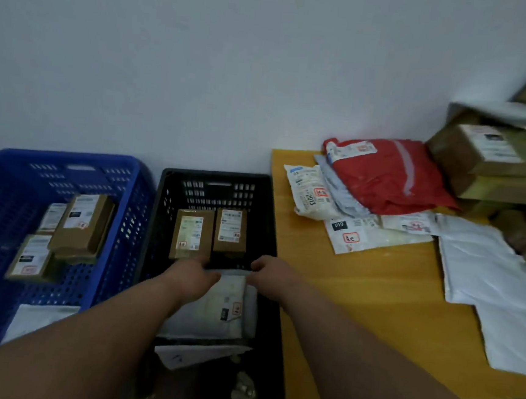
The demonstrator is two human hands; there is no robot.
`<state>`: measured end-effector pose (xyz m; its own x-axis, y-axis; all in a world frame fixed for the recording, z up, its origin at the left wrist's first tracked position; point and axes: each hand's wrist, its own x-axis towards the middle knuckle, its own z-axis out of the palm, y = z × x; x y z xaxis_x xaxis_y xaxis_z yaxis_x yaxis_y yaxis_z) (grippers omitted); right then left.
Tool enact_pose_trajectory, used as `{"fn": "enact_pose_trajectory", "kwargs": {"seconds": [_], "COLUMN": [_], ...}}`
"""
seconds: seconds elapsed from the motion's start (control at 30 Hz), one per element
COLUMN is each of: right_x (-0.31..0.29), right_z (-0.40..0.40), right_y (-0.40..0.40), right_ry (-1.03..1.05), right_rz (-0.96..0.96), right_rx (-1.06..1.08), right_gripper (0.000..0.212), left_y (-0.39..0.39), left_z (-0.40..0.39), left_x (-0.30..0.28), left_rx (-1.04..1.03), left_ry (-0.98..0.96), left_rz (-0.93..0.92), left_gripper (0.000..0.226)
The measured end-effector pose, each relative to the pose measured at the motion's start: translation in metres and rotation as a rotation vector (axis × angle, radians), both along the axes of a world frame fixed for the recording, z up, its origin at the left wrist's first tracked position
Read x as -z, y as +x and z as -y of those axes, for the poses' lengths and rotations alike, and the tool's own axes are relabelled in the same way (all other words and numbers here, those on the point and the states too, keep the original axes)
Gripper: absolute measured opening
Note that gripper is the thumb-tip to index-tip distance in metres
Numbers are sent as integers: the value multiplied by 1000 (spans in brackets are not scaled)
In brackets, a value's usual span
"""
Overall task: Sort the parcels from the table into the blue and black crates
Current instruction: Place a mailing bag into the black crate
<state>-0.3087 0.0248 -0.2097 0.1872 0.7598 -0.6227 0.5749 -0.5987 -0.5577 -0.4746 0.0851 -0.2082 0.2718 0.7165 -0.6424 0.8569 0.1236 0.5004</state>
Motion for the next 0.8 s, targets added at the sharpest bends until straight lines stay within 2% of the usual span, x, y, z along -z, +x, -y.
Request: {"fn": "enact_pose_trajectory", "kwargs": {"seconds": [0.33,0.57,0.63,0.7,0.8], "right_x": [-34,-22,-19,-17,-17], "right_z": [68,70,61,43,4], "right_y": [76,157,182,206,225], "right_ry": [17,-13,-13,43,272], "right_rz": [15,23,41,82,127], "right_rx": [153,204,208,206,182], "right_gripper": [45,44,43,40,36], "left_y": [46,134,162,188,218], "left_z": [23,7,1,-7,-20], "left_x": [-42,-35,-30,-24,-16], "left_rx": [-47,-129,-163,-209,-304], "left_ry": [58,63,40,27,1], "left_rz": [102,106,117,118,153], "left_gripper": [50,38,42,46,52]}}
